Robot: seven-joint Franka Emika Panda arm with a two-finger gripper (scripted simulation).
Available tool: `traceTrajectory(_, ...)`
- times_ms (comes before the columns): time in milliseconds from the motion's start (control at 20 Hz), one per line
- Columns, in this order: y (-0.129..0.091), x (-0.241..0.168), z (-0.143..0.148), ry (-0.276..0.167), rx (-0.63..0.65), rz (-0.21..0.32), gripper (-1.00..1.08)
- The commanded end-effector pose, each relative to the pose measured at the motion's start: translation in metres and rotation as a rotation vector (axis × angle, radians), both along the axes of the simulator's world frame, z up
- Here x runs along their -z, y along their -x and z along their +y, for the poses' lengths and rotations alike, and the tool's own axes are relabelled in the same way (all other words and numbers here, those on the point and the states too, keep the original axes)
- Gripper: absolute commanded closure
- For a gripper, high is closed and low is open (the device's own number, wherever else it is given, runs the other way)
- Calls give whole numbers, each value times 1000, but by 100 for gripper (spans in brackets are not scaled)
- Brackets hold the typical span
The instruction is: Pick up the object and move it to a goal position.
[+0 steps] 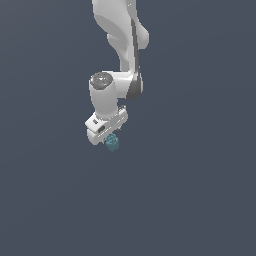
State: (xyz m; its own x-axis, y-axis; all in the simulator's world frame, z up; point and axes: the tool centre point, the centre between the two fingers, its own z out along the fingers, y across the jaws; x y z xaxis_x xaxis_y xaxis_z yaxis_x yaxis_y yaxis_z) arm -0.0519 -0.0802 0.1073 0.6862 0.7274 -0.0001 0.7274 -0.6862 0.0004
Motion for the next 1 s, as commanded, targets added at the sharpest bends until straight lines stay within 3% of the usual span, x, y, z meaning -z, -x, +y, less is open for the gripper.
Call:
traceTrajectory(0,1,1,0,0,-10,0,-92)
traceTrajectory(950,1,50,0,0,-11,0,-92)
